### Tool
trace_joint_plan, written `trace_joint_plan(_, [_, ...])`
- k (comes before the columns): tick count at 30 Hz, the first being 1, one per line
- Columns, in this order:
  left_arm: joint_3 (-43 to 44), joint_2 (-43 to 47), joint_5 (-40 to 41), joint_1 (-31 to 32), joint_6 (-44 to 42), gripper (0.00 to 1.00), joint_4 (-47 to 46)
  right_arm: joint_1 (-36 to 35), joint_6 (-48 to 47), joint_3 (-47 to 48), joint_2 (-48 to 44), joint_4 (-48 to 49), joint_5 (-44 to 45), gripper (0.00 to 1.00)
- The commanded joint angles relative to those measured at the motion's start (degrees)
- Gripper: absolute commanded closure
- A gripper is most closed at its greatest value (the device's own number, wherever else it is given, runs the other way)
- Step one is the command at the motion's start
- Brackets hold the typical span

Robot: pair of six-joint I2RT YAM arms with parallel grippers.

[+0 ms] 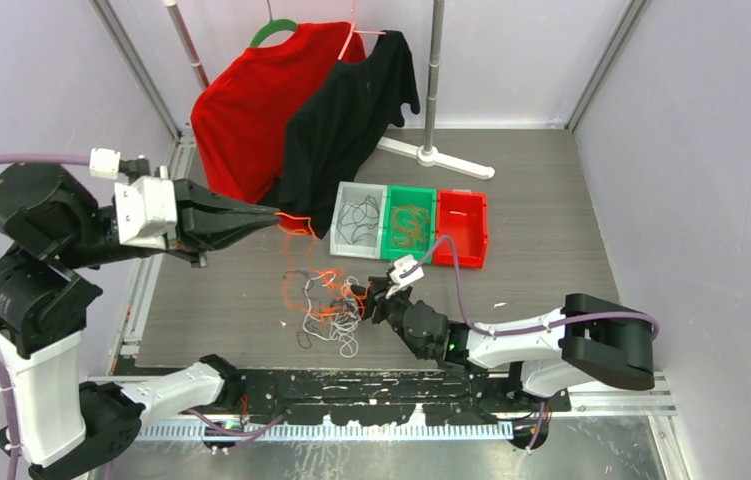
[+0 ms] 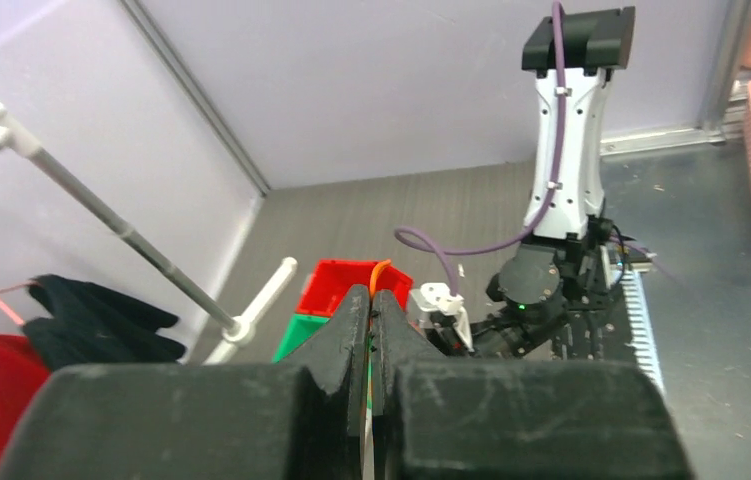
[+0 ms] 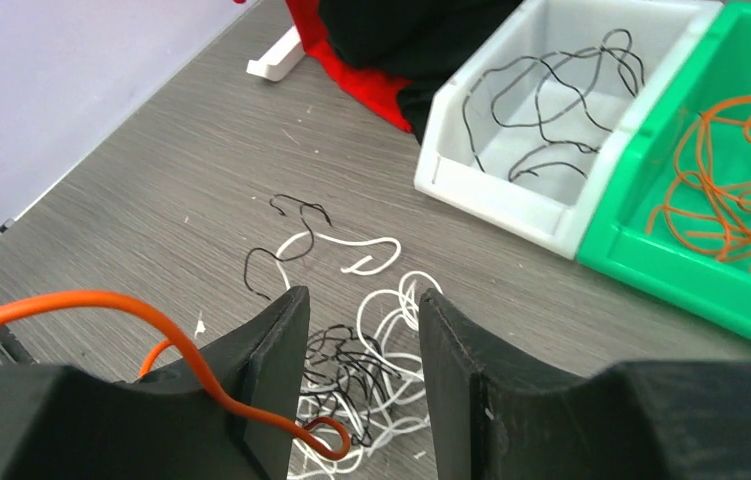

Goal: Untangle the cables
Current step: Untie the cable.

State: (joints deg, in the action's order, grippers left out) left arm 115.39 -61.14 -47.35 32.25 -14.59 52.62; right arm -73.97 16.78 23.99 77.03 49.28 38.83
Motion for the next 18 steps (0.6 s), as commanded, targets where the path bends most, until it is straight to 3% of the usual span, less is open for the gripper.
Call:
trace_joint_plan(1, [3.63, -0.37, 3.12, 0.18, -5.15, 1.0, -1.9, 0.16, 3.72, -2.19, -3.39, 2.59, 3.69, 0.51])
trace_joint_plan(10, [5.89, -0.32, 8.74, 0.18, -11.1, 1.0, -8.31, 0.15, 8.06, -6.99, -9.01, -2.64, 7.77, 0.51])
trace_joint_plan(18, [5.32, -0.77, 28.76, 0.18, -21.2, 1.0, -25.49, 0.15, 13.61, -11.85, -14.09, -7.24, 9.56, 0.53])
